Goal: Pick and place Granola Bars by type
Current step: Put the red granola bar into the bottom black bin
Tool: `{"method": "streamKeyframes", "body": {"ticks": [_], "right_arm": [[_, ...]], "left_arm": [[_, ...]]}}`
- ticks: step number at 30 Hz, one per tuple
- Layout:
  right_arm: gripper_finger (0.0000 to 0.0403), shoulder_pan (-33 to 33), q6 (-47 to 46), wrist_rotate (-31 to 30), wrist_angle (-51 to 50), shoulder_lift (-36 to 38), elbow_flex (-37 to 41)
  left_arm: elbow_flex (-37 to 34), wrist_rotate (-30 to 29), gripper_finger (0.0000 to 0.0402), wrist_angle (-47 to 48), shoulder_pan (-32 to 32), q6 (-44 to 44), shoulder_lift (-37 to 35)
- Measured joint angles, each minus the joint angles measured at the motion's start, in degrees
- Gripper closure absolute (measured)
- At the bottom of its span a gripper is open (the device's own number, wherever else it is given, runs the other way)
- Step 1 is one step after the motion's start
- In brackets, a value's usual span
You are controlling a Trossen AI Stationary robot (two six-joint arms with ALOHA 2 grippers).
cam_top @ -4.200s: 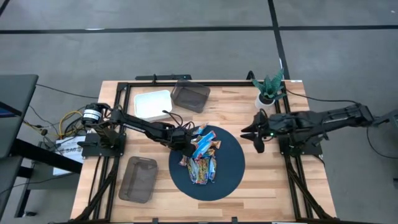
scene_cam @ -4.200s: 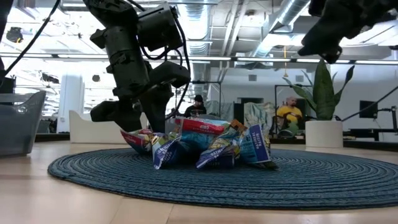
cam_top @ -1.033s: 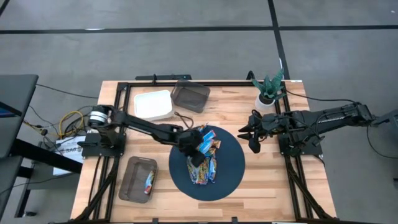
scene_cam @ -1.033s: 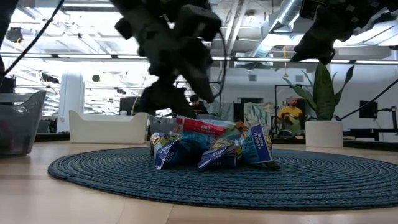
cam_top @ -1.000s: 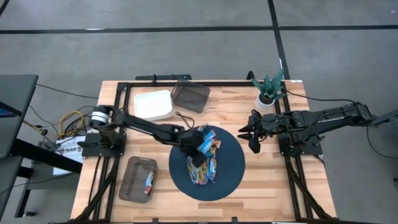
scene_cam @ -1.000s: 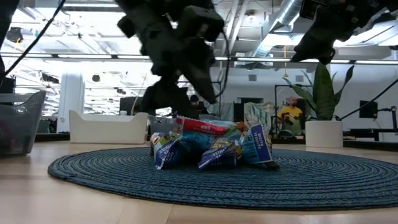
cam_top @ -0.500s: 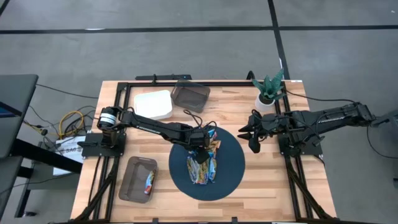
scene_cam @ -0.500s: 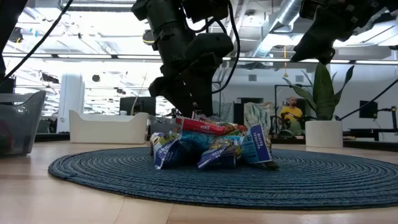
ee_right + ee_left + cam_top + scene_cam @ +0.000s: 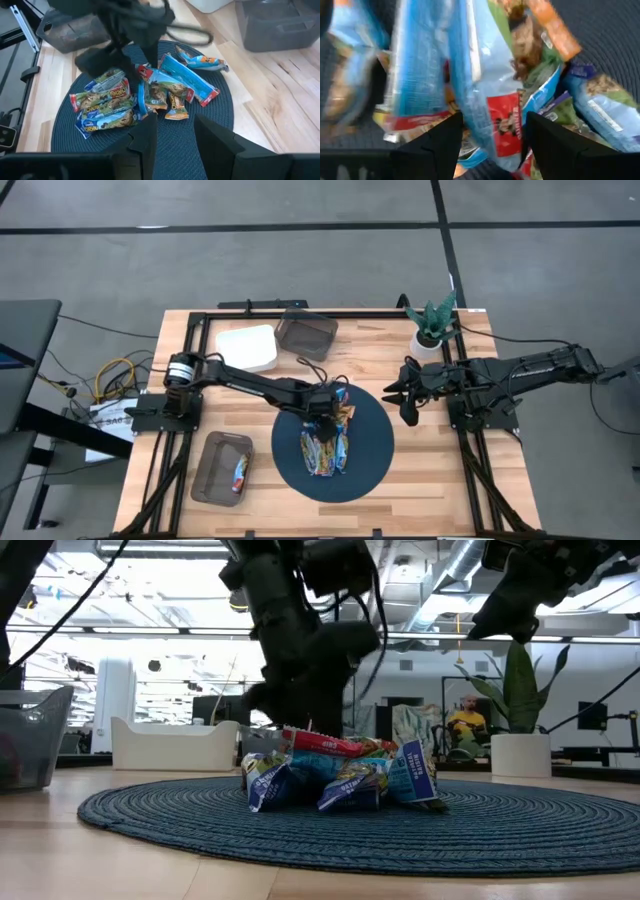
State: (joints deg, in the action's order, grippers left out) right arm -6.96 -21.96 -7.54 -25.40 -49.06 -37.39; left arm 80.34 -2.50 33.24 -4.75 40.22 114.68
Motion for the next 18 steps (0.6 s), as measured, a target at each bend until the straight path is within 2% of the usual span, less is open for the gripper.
{"method": "streamKeyframes", "body": {"ticks": [8, 18], "right_arm": [[0.0280, 0.00, 0.00, -0.03, 0.14, 0.00, 0.00], [0.0280, 0.02, -0.02, -0.01, 0.14, 0.00, 0.00]], "left_arm": [[0.00, -3.88, 0.0202, 2.19, -0.01, 1.86, 0.16], [3.66, -4.18, 0.0291, 2.42, 0.09, 0.42, 0.06]]}}
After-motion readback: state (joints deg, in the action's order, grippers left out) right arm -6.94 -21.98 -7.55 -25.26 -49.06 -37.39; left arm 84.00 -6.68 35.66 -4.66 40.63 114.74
